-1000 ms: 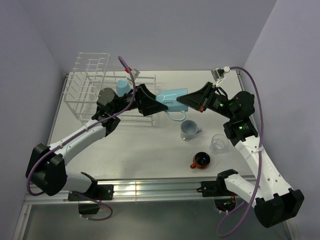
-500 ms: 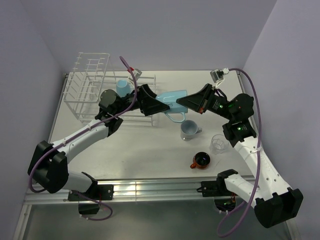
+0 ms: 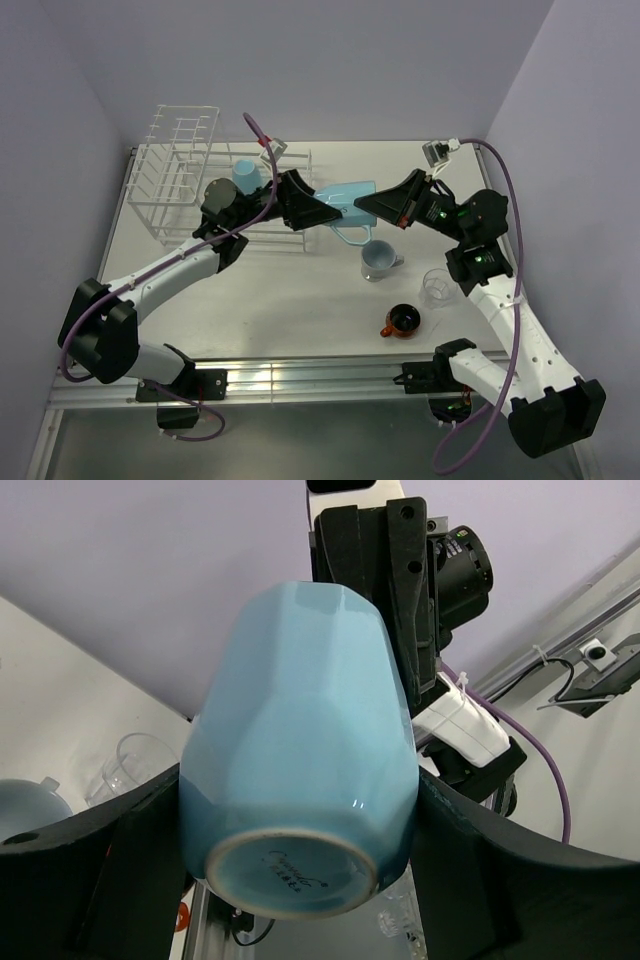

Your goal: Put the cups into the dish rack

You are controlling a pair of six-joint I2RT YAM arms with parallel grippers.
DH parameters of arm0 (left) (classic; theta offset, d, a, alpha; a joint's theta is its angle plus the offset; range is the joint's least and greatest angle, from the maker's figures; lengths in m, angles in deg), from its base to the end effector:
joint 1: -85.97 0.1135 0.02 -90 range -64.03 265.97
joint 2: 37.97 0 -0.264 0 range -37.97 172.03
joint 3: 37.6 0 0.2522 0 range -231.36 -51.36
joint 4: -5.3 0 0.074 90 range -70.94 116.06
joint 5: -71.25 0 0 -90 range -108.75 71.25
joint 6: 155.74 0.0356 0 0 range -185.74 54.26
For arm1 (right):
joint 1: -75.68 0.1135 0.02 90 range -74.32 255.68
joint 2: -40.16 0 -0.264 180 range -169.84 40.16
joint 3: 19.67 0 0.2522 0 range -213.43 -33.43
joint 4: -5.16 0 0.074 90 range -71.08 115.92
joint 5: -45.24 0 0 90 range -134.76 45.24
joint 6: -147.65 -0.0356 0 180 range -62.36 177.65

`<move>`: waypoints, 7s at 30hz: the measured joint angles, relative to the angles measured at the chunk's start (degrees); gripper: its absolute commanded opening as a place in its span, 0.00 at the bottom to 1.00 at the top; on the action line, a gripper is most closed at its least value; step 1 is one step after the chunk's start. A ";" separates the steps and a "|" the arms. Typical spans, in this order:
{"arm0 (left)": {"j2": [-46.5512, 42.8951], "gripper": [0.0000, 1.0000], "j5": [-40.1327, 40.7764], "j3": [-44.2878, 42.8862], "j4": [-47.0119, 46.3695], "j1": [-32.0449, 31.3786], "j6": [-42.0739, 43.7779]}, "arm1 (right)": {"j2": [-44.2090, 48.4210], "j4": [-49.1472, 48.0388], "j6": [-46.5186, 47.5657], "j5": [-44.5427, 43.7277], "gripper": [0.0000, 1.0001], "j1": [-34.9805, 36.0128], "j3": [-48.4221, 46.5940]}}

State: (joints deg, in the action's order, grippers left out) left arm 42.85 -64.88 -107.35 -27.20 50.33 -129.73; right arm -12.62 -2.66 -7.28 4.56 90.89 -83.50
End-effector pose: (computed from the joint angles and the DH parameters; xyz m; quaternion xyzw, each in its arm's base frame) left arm 0.2429 -0.2057 0.3617 0.1869 0.5818 -0.7232 0.3219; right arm 0.1857 0.0785 0.4035 -0.0857 0.6223 0.6616 0.4095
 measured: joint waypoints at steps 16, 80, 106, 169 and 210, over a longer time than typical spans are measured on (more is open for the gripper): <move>0.02 0.00 2.58 -1.92 9.20 -1.11 3.23 | 3.45 15.43 12.24 -8.50 0.56 -0.09 -2.97; 46.95 0.00 59.49 -73.07 101.39 10.34 44.87 | 3.30 46.99 31.58 -42.58 0.64 -0.09 -7.32; 49.03 0.00 59.43 -74.25 100.98 13.14 44.81 | -0.07 45.16 31.85 -42.12 0.64 -0.09 -6.60; 52.04 0.73 61.05 -75.52 99.76 14.08 44.61 | -2.03 42.84 32.46 -41.05 0.67 -0.09 -4.13; 53.07 0.89 61.90 -74.97 97.53 14.08 43.12 | -3.63 42.16 33.09 -40.22 0.69 -0.09 -3.87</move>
State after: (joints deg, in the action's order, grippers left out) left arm 95.91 -2.98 -182.32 70.33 64.41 -86.61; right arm -16.25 39.50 25.81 -35.66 90.80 -87.37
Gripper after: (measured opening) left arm 0.840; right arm 0.688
